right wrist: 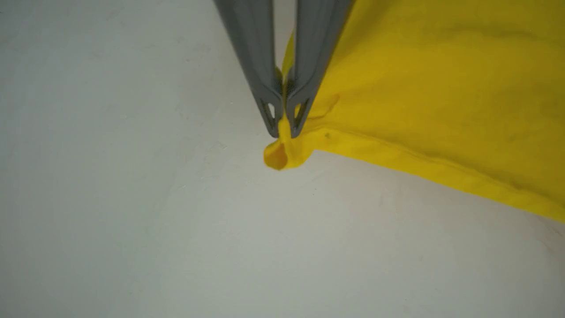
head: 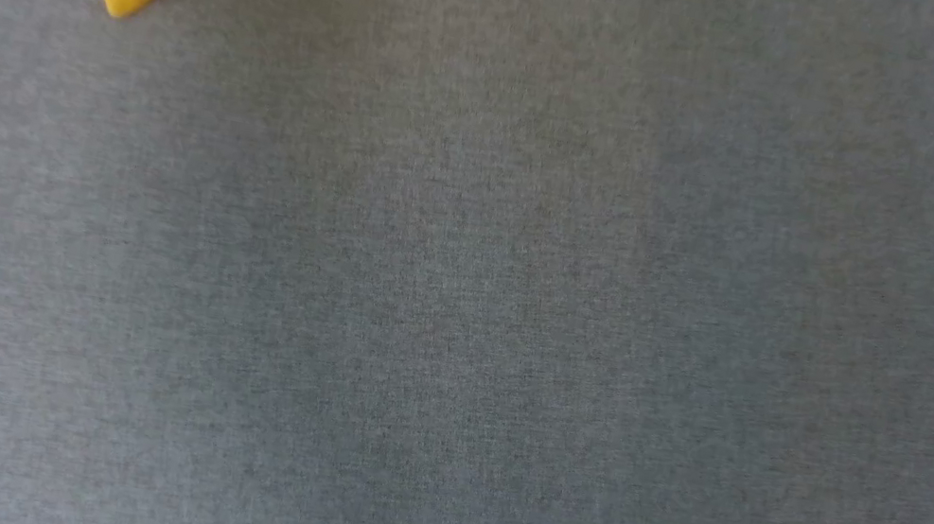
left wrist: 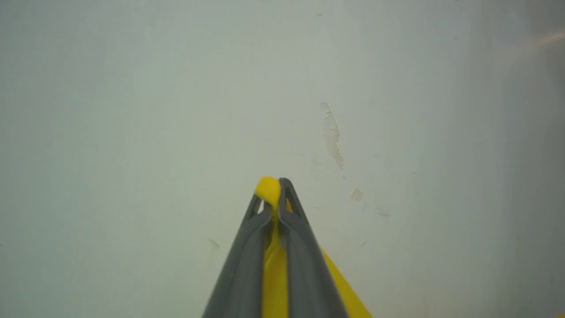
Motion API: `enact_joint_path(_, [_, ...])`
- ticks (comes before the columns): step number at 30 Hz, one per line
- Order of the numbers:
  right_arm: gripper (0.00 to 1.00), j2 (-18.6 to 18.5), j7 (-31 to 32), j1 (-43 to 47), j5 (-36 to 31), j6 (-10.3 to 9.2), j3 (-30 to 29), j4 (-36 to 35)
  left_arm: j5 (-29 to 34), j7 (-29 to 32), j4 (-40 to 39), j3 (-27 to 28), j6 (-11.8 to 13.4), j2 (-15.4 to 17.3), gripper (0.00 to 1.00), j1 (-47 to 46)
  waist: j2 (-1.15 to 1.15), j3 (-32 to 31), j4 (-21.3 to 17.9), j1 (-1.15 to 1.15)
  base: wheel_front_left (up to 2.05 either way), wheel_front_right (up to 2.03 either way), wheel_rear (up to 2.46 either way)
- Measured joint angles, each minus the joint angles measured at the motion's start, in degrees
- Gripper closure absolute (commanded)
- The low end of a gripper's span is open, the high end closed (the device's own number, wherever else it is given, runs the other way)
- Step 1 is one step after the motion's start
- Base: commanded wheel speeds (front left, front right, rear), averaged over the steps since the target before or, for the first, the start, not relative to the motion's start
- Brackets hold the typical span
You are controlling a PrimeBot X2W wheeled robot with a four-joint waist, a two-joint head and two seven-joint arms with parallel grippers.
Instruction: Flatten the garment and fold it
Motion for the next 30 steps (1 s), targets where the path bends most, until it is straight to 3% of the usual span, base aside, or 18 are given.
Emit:
enact_joint_path(12, [1.0, -0.01, -7.02, -4.57, -10.87, -0.01, -5.42, 1.64, -7.47, -5.81, -1.62, -1.52, -1.05, 0.42, 1.0, -0.12, 0.0, 10.5, 1.06, -0.02, 0.0, 0.0, 0.0])
enact_joint_path(20, [1.0, -0.27, -13.3, -1.76, -11.21, -0.01, -2.25, 1.67, -13.5, -8.49, -11.6, -2.38, -1.11, 1.15, 1.0, 14.27, 0.0, 14.57, 3.79, -0.01, 0.0, 0.0, 0.0])
enact_joint_path(25, [1.0, -1.18, -14.28, 8.79, -5.45, 0.0, 2.99, -3.89, -13.14, -8.56, -20.29, 3.32, -1.12, 1.63, 1.0, 28.48, 0.0, 12.9, 5.12, -0.03, 0.0, 0.0, 0.0])
enact_joint_path(28, [1.0, -2.7, -12.46, 18.59, -0.56, 0.0, 4.79, -12.04, -11.4, -8.56, -24.92, 6.14, -1.12, 1.43, 1.0, 38.82, 0.0, 10.68, 5.77, -0.03, 0.0, 0.0, 0.0])
enact_joint_path(30, [1.0, -4.02, -8.79, 30.39, 4.57, 0.0, 4.26, -21.65, -9.14, -8.57, -28.55, 7.51, -1.1, 1.11, 1.0, 49.1, 0.0, 8.11, 6.22, -0.04, 0.0, 0.0, 0.0])
